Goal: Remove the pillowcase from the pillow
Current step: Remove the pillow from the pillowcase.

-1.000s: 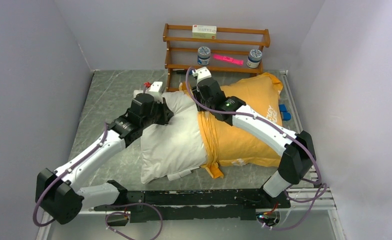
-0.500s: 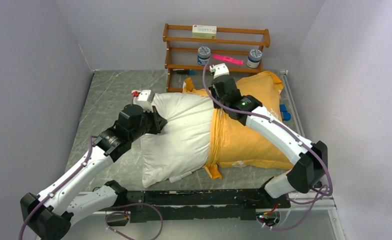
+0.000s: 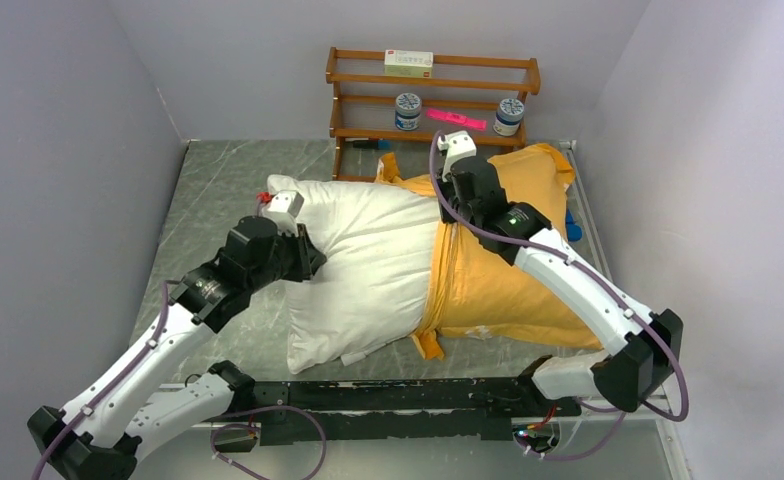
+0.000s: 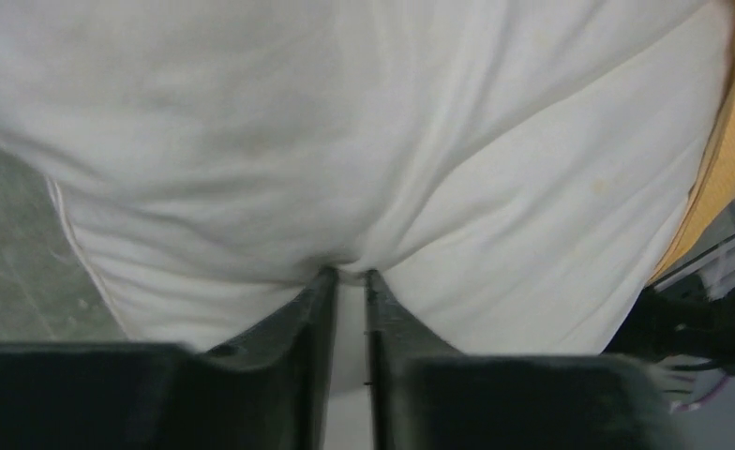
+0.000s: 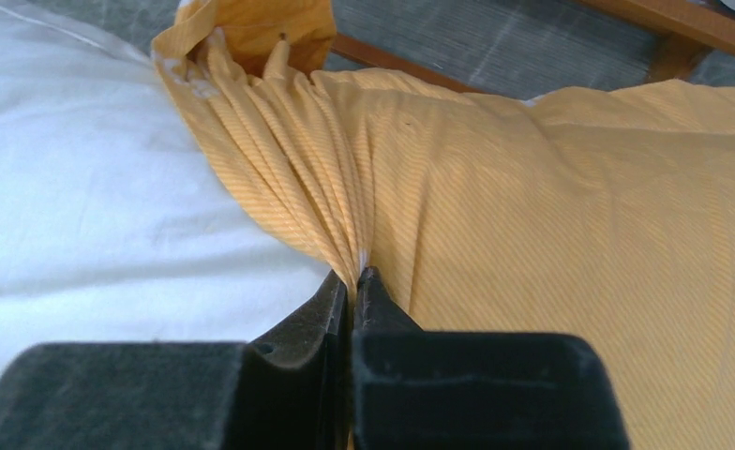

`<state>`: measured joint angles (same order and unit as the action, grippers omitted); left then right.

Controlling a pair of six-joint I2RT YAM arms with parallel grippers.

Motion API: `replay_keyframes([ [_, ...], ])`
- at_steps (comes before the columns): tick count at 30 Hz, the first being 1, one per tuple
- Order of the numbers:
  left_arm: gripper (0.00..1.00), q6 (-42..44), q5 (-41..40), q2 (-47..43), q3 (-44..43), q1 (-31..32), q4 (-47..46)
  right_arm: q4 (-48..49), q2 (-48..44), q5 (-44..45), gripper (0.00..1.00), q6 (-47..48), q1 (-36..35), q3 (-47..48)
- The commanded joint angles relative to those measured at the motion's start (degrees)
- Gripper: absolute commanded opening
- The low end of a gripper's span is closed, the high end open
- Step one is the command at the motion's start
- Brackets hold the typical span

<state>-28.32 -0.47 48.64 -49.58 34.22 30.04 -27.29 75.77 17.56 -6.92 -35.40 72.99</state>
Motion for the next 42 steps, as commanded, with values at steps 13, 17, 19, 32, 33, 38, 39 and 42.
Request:
replay_keyframes([
  [13, 0.94, 21.9, 11.2, 18.9, -30.7, 0.1, -0.8, 6.7, -9.0, -4.2, 0.0, 5.1, -3.7, -2.2],
  [17, 0.96, 27.2, 17.3, 27.1, -35.9, 0.0, -1.1, 6.8, -9.3, -2.1, 0.0, 6.1, -6.2, -2.7],
  [19, 0.96, 30.3, 17.8, 30.9, -38.9, -0.1, -0.1, 6.6, -9.2, -1.3, 0.0, 6.3, -7.2, -2.8],
  [32, 0.96, 42.5, 32.1, 48.0, -52.2, -4.1, 13.5, 7.5, -9.6, 1.8, 0.0, 6.5, -8.3, -4.3],
  [33, 0.96, 43.1, 34.0, 48.2, -51.6, -4.1, 14.4, 7.6, -9.5, 2.2, 0.0, 6.5, -8.3, -4.5],
  [38, 0.93, 44.0, 39.6, 49.1, -48.3, -4.0, 16.5, 8.3, -8.7, 3.4, 0.0, 8.1, -8.2, -4.8],
  [39, 0.91, 44.1, 40.7, 49.1, -47.8, -4.0, 17.0, 8.3, -8.5, 4.0, 0.0, 8.2, -8.3, -4.8],
  [42, 0.8, 44.3, 42.7, 48.3, -45.9, -3.5, 17.8, 8.5, -8.1, 5.8, 0.0, 8.2, -8.3, -5.1],
])
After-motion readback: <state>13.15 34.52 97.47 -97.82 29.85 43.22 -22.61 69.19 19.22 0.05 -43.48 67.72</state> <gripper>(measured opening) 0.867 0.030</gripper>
